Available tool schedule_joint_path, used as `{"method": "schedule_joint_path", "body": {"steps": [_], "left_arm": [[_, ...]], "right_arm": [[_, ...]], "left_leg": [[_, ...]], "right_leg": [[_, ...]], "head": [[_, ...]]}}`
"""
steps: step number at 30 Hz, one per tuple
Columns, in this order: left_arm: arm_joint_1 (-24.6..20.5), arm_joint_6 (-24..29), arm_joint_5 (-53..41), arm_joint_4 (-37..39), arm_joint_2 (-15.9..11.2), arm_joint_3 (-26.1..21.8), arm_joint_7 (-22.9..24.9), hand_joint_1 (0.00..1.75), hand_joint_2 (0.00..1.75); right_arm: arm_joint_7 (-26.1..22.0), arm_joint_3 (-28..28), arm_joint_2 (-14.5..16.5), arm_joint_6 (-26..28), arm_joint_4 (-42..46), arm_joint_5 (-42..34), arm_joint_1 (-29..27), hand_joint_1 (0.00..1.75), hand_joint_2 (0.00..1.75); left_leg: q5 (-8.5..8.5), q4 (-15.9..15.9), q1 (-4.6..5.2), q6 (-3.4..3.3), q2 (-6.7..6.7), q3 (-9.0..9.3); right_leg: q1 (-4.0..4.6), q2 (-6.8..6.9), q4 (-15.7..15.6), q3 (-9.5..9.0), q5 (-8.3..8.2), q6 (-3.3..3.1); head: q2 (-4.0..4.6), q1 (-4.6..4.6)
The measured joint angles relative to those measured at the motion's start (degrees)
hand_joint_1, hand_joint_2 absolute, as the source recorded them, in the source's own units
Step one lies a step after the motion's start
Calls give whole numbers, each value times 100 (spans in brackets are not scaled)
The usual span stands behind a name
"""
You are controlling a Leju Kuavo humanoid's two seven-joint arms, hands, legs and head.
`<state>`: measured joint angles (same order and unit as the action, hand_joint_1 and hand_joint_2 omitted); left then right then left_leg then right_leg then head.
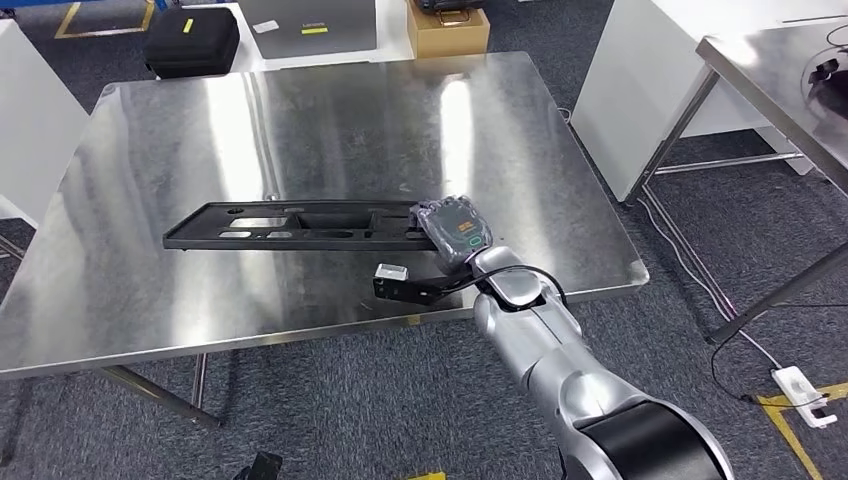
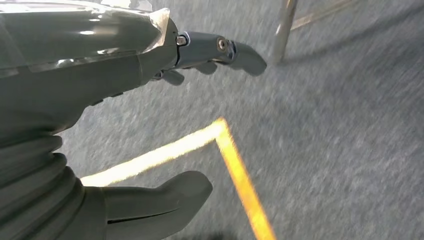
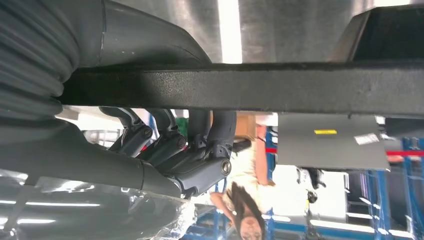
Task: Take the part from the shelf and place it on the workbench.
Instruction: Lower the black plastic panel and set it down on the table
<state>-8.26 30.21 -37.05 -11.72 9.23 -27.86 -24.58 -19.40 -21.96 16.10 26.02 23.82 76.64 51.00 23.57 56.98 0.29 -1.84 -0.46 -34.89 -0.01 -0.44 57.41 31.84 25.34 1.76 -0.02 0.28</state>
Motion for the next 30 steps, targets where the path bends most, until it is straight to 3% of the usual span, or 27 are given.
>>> {"method": "schedule_joint_path", "body": {"steps": [3,25,30], "left_arm": [[0,159,-71,0,16,-4,-81,0,175],[5,154,-104,0,36,-37,-174,0,175],[6,63,-44,2,36,-81,48,0,175]], "right_arm": [[17,-25,-30,1,-21,1,-13,175,175],[67,-116,-220,32,-108,-111,-37,175,175],[23,-127,-233,36,-120,-110,-42,175,175]], "left_leg": [[31,32,56,-39,-6,-37],[30,36,54,-65,-5,-29],[30,35,44,-64,-4,-29]], "right_leg": [[-14,6,-137,-77,151,-22],[-19,5,-171,-95,142,0],[-18,6,-171,-93,142,-1]], "head": [[0,5],[0,12],[0,12]]}}
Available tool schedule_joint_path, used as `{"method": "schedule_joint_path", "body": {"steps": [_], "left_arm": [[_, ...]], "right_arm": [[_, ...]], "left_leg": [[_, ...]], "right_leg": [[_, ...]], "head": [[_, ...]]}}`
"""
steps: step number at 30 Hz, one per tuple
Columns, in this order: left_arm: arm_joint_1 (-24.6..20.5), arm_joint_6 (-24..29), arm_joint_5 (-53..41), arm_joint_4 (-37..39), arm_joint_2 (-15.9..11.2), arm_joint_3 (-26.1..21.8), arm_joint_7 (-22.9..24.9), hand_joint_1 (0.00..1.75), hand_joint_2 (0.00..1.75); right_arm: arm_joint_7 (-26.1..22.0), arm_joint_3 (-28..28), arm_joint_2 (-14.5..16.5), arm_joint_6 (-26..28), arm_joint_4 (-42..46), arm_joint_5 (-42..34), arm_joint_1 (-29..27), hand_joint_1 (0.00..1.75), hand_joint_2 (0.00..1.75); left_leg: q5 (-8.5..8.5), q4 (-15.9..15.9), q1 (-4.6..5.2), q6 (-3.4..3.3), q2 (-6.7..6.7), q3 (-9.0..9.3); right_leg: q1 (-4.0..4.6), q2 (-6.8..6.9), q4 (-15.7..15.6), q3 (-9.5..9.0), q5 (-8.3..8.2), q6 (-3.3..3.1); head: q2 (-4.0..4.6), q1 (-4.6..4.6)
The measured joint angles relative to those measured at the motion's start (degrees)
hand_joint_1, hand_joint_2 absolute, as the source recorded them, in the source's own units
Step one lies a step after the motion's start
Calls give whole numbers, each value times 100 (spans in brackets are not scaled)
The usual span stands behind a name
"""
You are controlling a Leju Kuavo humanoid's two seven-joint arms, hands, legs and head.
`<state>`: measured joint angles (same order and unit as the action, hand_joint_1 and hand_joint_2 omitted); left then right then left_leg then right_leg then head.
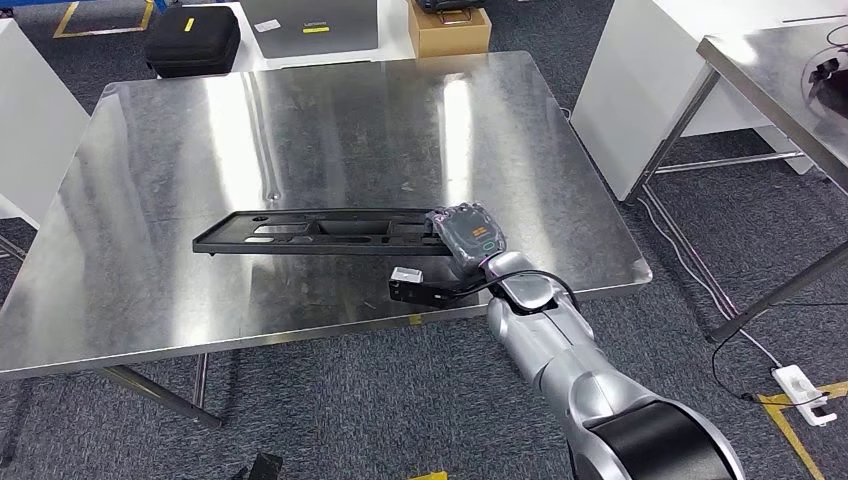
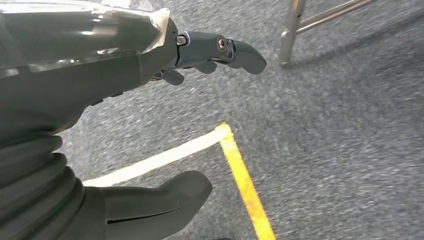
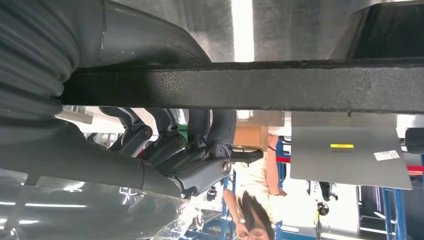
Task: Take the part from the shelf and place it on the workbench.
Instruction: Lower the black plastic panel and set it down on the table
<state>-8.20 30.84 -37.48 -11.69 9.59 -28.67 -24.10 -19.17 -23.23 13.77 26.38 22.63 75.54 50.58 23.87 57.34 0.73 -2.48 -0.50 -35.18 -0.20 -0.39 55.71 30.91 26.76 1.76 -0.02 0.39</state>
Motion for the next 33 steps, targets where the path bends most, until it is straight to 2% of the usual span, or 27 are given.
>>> {"method": "schedule_joint_path", "body": {"steps": [7,13,17,24,33], "left_arm": [[-2,-43,-120,0,6,-16,28,0,175],[1,38,-151,0,6,-29,15,0,175],[8,35,-160,0,0,-45,-24,0,175],[20,37,-189,0,-15,-144,-78,0,175],[20,32,-206,0,-21,-208,-119,0,175]], "right_arm": [[312,-368,143,277,-22,462,-238,175,175],[612,-518,245,356,-22,422,-380,175,175],[905,-427,99,351,-32,155,-187,175,175],[1030,20,-287,172,-116,-110,386,175,175],[1091,209,-559,113,-221,-66,554,175,175]], "left_leg": [[3,-1,-8,4,3,2],[3,-1,-12,5,-2,3],[0,0,-10,1,-4,3],[-3,2,-2,-2,-2,5],[-1,2,-4,-1,-2,5]], "right_leg": [[0,0,0,1,1,-1],[0,2,0,3,2,-4],[0,5,0,1,0,-2],[0,6,0,-7,-3,1],[0,6,0,-4,-3,1]], "head": [[0,-1],[0,0],[0,-1],[0,0],[0,0]]}}
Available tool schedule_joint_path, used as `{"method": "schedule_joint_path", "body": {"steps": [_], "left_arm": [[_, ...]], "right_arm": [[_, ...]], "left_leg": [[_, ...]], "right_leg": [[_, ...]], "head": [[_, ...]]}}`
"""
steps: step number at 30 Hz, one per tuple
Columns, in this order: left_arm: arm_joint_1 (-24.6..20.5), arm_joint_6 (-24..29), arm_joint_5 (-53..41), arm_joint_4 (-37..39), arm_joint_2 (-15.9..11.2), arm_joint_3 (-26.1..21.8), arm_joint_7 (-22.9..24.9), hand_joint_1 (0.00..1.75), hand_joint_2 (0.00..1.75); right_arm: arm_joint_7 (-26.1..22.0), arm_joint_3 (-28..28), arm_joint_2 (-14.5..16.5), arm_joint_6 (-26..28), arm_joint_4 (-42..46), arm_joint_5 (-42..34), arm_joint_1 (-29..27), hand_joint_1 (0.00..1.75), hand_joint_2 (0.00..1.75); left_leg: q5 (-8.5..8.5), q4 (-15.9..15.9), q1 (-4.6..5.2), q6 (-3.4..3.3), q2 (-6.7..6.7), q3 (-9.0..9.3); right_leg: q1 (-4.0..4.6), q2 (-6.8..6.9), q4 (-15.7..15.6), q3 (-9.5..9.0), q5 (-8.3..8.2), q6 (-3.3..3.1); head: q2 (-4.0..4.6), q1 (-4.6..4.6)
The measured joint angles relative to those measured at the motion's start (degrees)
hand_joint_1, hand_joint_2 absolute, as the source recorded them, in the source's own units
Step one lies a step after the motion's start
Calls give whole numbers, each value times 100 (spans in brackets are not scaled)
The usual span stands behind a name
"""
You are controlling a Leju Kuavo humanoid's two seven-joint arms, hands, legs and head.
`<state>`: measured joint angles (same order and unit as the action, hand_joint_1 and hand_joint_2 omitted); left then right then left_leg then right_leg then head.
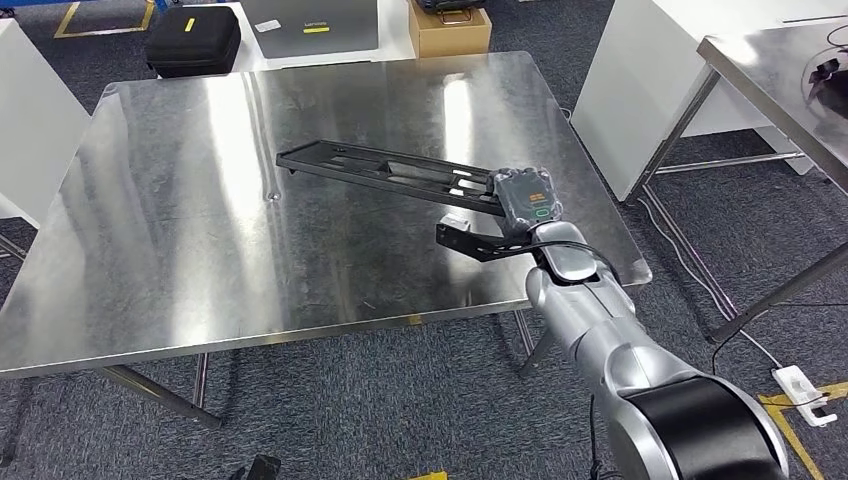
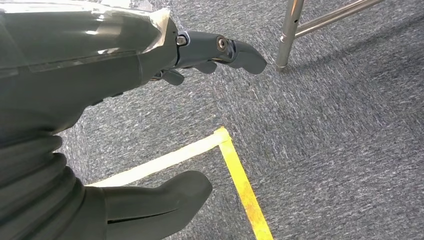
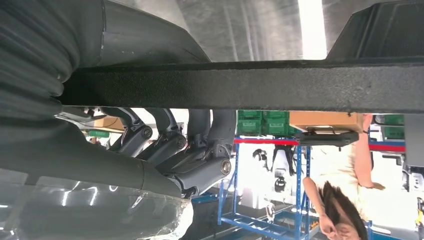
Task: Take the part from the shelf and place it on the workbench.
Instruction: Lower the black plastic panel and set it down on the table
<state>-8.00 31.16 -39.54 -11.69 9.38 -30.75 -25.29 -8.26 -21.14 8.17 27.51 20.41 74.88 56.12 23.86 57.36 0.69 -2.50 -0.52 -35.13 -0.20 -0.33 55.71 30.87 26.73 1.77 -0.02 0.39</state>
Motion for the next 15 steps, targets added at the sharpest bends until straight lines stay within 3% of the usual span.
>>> {"method": "schedule_joint_path", "body": {"steps": [15], "left_arm": [[-3,-60,-219,0,0,-26,-57,0,175]], "right_arm": [[-330,324,-368,-132,-85,-216,26,175,175]], "left_leg": [[0,0,-3,0,0,1]], "right_leg": [[0,0,0,-1,0,0]], "head": [[0,-1]]}}
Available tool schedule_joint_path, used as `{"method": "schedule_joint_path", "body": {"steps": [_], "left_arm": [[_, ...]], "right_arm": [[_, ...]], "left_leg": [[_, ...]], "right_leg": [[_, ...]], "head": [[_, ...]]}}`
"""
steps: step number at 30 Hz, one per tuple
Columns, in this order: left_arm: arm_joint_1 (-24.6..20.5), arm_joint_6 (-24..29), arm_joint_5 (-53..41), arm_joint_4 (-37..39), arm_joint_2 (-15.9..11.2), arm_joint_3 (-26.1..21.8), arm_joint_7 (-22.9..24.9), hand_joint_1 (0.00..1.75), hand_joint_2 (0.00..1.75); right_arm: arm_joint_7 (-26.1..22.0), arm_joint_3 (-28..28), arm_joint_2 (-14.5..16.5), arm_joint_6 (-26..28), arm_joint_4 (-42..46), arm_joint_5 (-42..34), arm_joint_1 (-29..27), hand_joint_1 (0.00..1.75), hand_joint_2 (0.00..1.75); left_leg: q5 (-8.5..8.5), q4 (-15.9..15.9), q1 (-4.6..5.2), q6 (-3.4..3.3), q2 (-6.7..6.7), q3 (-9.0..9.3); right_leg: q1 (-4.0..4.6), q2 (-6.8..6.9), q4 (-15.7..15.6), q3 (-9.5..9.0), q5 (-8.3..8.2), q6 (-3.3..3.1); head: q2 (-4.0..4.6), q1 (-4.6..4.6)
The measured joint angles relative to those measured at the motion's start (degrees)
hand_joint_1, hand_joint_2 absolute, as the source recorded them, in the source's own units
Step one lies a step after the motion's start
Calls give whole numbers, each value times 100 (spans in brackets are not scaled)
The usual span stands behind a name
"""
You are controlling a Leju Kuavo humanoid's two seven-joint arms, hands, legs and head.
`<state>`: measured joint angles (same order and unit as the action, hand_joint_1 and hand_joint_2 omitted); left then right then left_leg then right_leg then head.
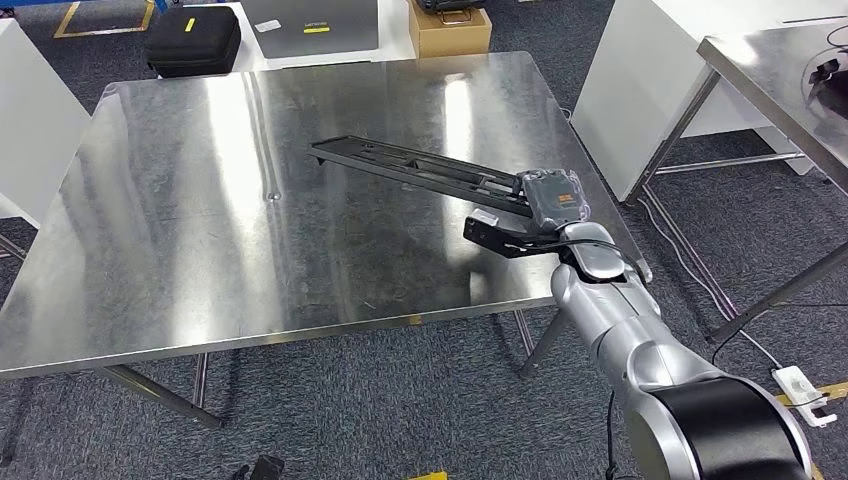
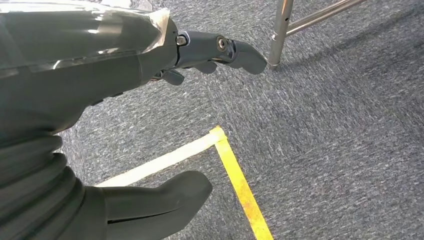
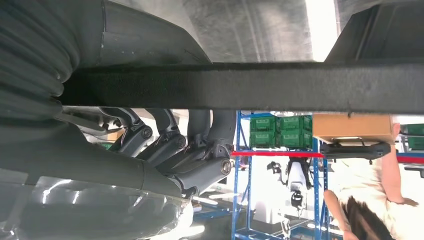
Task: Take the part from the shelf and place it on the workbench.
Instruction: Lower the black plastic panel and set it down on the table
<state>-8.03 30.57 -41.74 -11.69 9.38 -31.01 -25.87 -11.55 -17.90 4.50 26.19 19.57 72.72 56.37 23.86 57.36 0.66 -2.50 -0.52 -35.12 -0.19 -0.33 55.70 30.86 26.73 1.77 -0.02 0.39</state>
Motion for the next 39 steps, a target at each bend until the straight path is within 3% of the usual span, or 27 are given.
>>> {"method": "schedule_joint_path", "body": {"steps": [14,30,39], "left_arm": [[-42,-21,-97,0,9,0,177,0,175],[-55,-38,-120,0,2,0,388,0,175],[-65,-60,-235,0,-2,0,451,0,175]], "right_arm": [[-735,24,53,132,-1,62,-9,175,175],[-1151,17,410,155,0,155,-56,175,175],[-1618,-163,798,157,2,333,-76,175,175]], "left_leg": [[0,-1,-3,0,3,1],[0,-1,-2,0,0,0],[0,-2,-6,1,0,1]], "right_leg": [[1,0,1,1,0,0],[1,0,1,-1,0,0],[1,0,2,1,2,-2]], "head": [[0,1],[0,-1],[0,1]]}}
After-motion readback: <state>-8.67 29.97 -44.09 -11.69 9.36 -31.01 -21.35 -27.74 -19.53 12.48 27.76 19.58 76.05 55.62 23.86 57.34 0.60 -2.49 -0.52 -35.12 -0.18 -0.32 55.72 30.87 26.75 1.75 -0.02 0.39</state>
